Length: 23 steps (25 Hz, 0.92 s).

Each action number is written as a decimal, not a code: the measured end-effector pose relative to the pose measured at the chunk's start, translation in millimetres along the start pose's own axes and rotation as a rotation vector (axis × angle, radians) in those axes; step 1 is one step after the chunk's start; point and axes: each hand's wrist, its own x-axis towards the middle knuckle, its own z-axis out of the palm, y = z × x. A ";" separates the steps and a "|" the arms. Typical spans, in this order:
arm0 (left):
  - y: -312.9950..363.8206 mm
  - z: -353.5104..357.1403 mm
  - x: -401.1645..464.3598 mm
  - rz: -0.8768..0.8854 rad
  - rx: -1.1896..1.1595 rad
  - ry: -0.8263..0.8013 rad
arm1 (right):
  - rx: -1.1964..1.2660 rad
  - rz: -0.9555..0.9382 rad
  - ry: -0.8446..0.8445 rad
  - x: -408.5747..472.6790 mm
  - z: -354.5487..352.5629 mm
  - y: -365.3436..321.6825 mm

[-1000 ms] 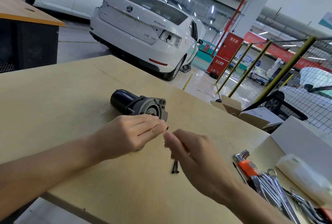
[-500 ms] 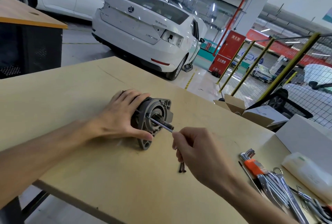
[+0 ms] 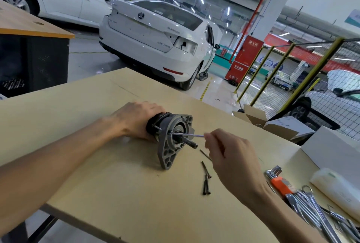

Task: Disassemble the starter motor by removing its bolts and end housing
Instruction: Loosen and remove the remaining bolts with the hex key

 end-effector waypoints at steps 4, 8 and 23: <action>2.9 -0.6 0.7 0.035 -0.002 0.005 | 0.193 0.101 0.093 6.0 11.3 -5.0; 17.0 4.6 -0.8 -0.029 -0.145 0.025 | 0.343 0.112 0.239 2.9 15.8 -8.4; 37.6 6.1 -10.7 -0.089 -0.190 0.065 | -0.251 0.199 0.059 24.9 47.9 -16.0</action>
